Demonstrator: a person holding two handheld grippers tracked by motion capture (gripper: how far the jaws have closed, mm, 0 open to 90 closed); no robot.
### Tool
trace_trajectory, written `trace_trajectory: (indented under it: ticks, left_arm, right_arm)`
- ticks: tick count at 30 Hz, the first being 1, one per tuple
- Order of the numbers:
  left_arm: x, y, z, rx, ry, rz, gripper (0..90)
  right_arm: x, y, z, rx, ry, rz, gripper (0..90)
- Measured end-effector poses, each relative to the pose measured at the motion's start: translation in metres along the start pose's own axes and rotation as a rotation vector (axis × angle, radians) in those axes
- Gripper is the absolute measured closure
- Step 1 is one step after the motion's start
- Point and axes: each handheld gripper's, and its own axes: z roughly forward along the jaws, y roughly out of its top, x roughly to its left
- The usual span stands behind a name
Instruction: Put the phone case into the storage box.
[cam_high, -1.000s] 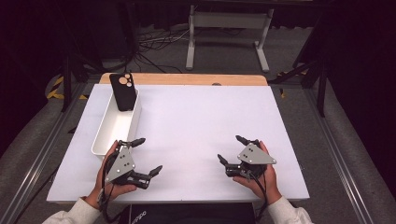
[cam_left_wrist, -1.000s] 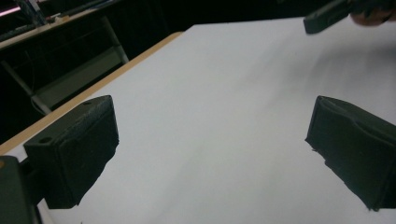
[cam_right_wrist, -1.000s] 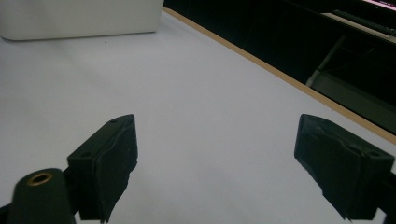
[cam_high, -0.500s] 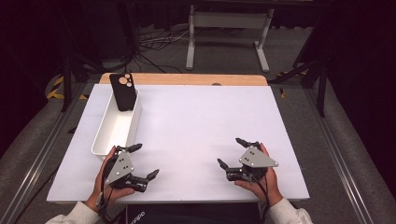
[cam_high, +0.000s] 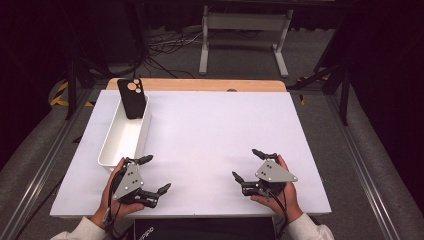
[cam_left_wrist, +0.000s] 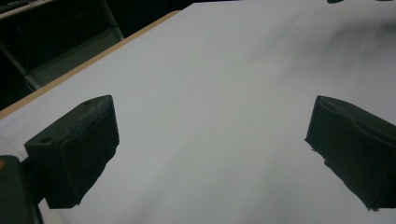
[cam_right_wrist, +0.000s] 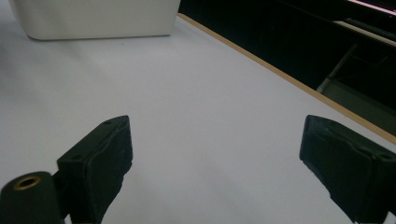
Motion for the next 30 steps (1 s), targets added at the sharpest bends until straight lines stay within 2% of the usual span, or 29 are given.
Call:
trace_trajectory:
  ticks: [10, 12, 13, 22, 30]
  left_arm:
    - [-0.0012, 0.0024, -0.0002, -0.005, -0.015, 0.017, 3.1]
    - [-0.0020, 0.0019, 0.0006, -0.006, -0.023, 0.001, 3.1]
    - [-0.0015, 0.0020, 0.0006, -0.004, -0.018, 0.011, 3.1]
    - [-0.0026, 0.0022, 0.0029, 0.002, -0.031, 0.013, 3.3]
    - [-0.0023, 0.0017, 0.0048, -0.002, -0.033, -0.002, 3.3]
  right_arm:
    - [0.0039, 0.0001, 0.0014, 0.011, 0.003, -0.016, 10.4]
    - [0.0042, 0.0001, 0.0016, 0.013, 0.006, -0.019, 10.5]
    - [0.0042, 0.0000, 0.0017, 0.015, 0.005, -0.020, 10.5]
    - [0.0056, 0.0005, 0.0022, 0.014, 0.010, -0.020, 10.8]
    - [0.0043, -0.0011, 0.0031, 0.016, 0.011, -0.018, 12.0]
